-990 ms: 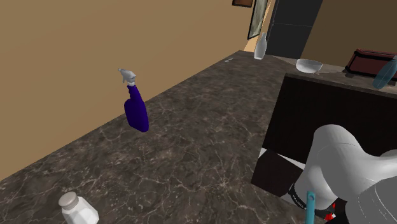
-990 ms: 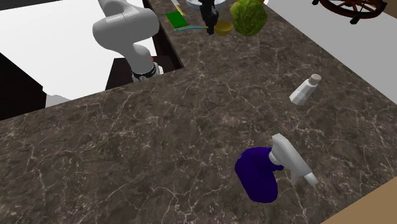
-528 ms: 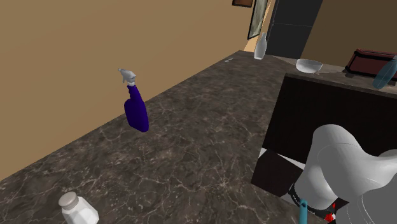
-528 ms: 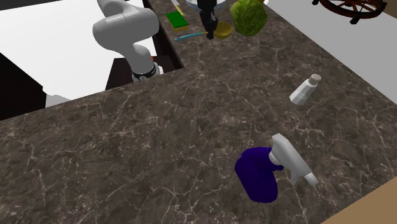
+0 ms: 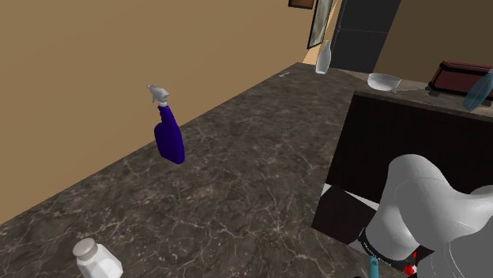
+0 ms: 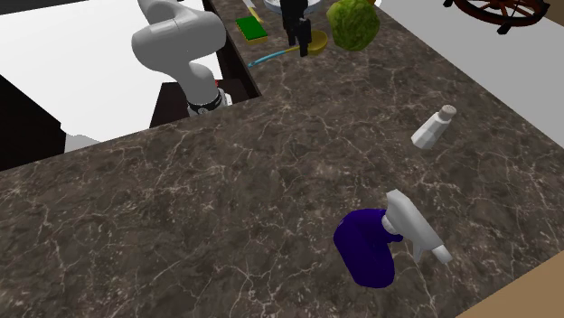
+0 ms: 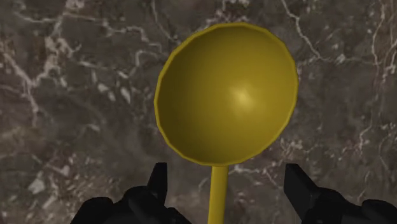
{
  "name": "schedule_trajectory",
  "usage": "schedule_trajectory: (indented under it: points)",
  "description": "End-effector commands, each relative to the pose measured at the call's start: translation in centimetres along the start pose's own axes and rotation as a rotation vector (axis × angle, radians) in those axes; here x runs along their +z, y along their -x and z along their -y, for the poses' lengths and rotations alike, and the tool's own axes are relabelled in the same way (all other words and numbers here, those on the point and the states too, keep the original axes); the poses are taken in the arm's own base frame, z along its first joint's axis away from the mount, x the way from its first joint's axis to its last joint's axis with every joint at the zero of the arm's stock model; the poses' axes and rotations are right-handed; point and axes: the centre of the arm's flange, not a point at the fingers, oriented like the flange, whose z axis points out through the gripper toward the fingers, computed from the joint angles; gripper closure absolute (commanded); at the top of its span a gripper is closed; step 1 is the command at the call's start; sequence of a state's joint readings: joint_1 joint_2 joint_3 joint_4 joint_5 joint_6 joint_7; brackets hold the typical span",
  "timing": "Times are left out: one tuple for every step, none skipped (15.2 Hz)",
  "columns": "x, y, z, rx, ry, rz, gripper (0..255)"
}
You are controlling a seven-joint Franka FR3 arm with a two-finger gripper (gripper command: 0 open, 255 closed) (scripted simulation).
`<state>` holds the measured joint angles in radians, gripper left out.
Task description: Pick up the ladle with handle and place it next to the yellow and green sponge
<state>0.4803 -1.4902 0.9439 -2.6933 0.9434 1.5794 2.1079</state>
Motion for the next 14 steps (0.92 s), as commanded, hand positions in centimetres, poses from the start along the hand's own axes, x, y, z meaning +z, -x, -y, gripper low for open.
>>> schedule_trajectory:
  points:
    - [0.0,0.0,0.0,0.0,0.0,0.0,0]
    - [0.0,0.0,0.0,0.0,0.0,0.0,0]
    - [-1.3,0.0,0.0,0.0,0.0,0.0,0]
    - [-2.6,0.0,0.0,0.0,0.0,0.0,0]
    - [-4.0,0.0,0.0,0.0,0.0,0.0,0]
    - [-5.0,0.0,0.0,0.0,0.0,0.0,0]
    - [-5.0,0.0,0.0,0.0,0.0,0.0,0]
    - [-5.0,0.0,0.0,0.0,0.0,0.0,0]
    - [-5.0,0.0,0.0,0.0,0.0,0.0,0]
    - [-5.0,0.0,0.0,0.0,0.0,0.0,0]
    - [-5.0,0.0,0.0,0.0,0.0,0.0,0]
    - [-5.0,0.0,0.0,0.0,0.0,0.0,0]
    - [-5.0,0.0,0.0,0.0,0.0,0.0,0]
    - [-5.0,0.0,0.0,0.0,0.0,0.0,0]
